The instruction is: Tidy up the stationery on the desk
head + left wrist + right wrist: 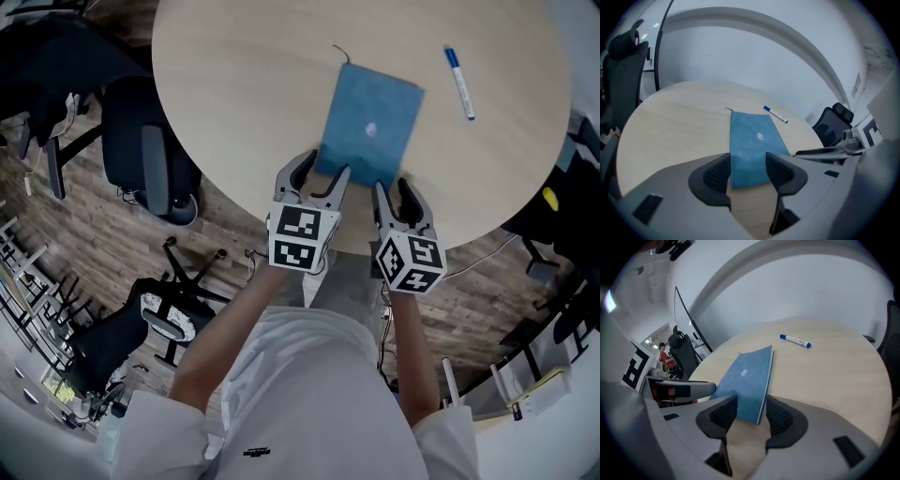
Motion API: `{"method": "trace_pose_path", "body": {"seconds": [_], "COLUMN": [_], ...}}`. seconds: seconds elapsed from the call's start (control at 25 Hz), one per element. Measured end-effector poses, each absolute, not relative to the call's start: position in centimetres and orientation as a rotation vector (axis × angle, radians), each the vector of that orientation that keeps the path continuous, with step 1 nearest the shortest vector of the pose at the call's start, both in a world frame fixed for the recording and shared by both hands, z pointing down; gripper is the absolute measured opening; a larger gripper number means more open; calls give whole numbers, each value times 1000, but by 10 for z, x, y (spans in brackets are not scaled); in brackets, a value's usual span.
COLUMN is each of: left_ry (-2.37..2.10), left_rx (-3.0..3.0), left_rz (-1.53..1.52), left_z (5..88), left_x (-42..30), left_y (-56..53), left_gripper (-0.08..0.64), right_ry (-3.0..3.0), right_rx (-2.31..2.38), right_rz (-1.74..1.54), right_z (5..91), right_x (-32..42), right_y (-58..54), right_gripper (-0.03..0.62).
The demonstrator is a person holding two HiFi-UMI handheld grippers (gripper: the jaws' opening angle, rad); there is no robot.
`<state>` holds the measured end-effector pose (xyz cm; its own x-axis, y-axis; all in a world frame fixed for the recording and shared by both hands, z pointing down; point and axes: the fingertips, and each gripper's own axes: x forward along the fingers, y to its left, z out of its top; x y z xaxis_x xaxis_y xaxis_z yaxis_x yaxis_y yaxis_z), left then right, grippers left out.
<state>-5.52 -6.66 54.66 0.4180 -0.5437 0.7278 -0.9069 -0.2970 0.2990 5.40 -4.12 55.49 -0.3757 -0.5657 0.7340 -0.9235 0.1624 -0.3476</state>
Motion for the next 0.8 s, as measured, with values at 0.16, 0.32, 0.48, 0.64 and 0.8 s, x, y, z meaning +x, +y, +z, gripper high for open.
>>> {"method": "trace_pose_path", "body": {"seconds": [0.16,0.32,0.48,0.64,0.8], "left_ry": [-1217,-1212,-1294,-1292,-1256], "left_rx": [2013,2045,2044,2058,2083], "left_rz": [628,600,665,673,647], "left_z": [525,504,496,488,482], "left_x": [-49,-38,-35,-19,1], "left_y": [-65,-74,-90,-102,-117], "left_gripper": [225,201,52,31,28], "right_ry": [-2029,-2051,-2059,-2044,-2042], "right_rx": [1462,1490,1516,1552,1588], "right_rz": [974,876,794,782,724], "right_z": [534,518,509,500,492], "right_x": [65,80,96,118,141], "right_y": [-52,-72,-93,-112,-139], "right_gripper": [213,212,199,88,84]}}
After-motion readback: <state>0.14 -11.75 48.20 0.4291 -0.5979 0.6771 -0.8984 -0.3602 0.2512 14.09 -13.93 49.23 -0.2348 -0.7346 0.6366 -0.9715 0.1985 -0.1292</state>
